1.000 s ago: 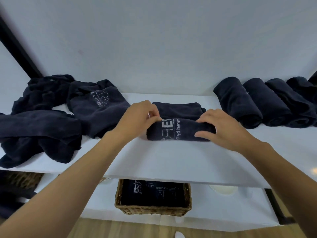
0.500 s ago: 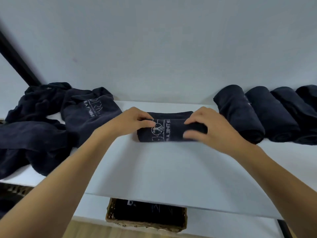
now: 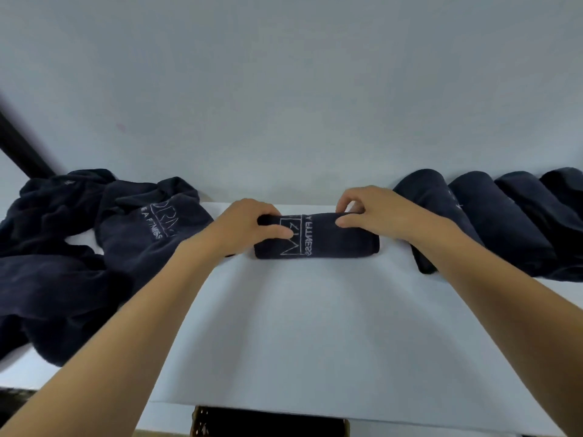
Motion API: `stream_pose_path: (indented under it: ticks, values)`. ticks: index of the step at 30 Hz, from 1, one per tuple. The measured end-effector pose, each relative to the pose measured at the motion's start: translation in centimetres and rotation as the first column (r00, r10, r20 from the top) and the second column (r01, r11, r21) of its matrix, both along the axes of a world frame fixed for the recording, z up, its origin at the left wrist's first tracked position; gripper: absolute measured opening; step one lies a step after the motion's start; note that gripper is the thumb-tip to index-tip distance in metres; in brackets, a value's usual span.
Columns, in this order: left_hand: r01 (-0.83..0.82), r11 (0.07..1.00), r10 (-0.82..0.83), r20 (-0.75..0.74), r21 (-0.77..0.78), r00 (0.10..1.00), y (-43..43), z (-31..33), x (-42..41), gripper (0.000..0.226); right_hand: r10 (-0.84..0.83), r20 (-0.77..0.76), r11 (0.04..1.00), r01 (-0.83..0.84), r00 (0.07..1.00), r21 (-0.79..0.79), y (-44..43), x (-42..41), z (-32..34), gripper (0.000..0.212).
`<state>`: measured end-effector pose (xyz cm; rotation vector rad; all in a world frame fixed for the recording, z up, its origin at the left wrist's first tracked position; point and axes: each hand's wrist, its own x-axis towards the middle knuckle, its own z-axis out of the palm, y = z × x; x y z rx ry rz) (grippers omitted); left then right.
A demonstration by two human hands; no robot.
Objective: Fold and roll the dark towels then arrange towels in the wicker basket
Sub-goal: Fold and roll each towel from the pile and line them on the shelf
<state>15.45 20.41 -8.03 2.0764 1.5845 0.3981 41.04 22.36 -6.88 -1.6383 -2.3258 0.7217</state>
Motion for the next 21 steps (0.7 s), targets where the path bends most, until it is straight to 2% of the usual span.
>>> stream_pose_path:
  ticks: [2, 3, 5, 7, 8, 10, 11, 12, 13, 15, 16, 18, 21]
  values:
    - [0.033, 0.989, -0.041, -0.052, -0.144, 0.998, 2.2, 0.5, -0.2, 0.036, 0.078, 0.073, 0.960, -0.095, 0.994, 0.263, -0.5, -0.5, -0.2, 0.015]
    - [0.037, 0.977, -0.055, -0.079, -0.208, 0.995, 3.1, 0.8, -0.2, 0.037, 0.121, 0.141, 0.923, -0.164, 0.982, 0.348, -1.0, -0.9, -0.3, 0.024]
    - [0.001, 0.953, -0.046, -0.142, -0.304, 0.989, 4.4, 1.1, -0.3, 0.036, 0.120, 0.330, 0.880, -0.254, 0.936, 0.400, -1.7, -1.5, -0.9, 0.049]
    - [-0.085, 0.937, 0.021, -0.188, -0.339, 0.982, 5.1, 1.6, 0.1, 0.042, 0.060, 0.490, 0.860, -0.294, 0.870, 0.417, -1.5, -1.8, -2.0, 0.060]
    - [-0.137, 0.940, 0.070, -0.215, -0.314, 0.974, 5.0, 1.6, 0.4, 0.048, 0.034, 0.523, 0.850, -0.300, 0.852, 0.432, -1.2, -2.0, -2.4, 0.059]
    - [-0.261, 0.958, 0.230, -0.230, -0.114, 0.945, 4.4, 1.2, 1.3, 0.054, -0.004, 0.496, 0.851, -0.257, 0.868, 0.457, -0.9, -2.3, -2.6, 0.051]
    - [-0.343, 0.939, 0.343, -0.160, 0.026, 0.926, 3.7, 0.6, 1.8, 0.053, -0.016, 0.459, 0.871, -0.213, 0.888, 0.442, -0.9, -2.4, -2.4, 0.048]
    - [-0.428, 0.894, 0.434, -0.021, 0.129, 0.900, 2.6, 0.0, 2.4, 0.052, -0.028, 0.410, 0.898, -0.158, 0.912, 0.412, -0.9, -2.4, -2.1, 0.047]
    - [-0.499, 0.850, 0.478, 0.152, 0.167, 0.865, 1.5, -0.8, 2.9, 0.052, -0.047, 0.342, 0.931, -0.083, 0.938, 0.356, -1.1, -2.3, -1.8, 0.047]
    - [-0.539, 0.837, 0.439, 0.471, 0.097, 0.765, 0.1, -2.2, 4.2, 0.058, -0.132, 0.175, 0.978, 0.100, 0.976, 0.181, -1.7, -1.7, -1.1, 0.049]
    - [-0.507, 0.861, 0.404, 0.551, 0.042, 0.730, -0.2, -2.7, 5.2, 0.063, -0.185, 0.099, 0.980, 0.175, 0.978, 0.096, -2.0, -1.2, -0.8, 0.049]
    - [-0.413, 0.911, 0.336, 0.572, 0.004, 0.748, -0.7, -3.6, 7.8, 0.069, -0.261, 0.030, 0.965, 0.261, 0.965, 0.000, -2.5, -0.2, -0.2, 0.050]
    - [-0.335, 0.942, 0.245, 0.633, 0.024, 0.734, -0.8, -4.2, 12.4, 0.053, -0.350, 0.055, 0.937, 0.350, 0.935, 0.010, -3.6, 0.8, 0.2, 0.051]
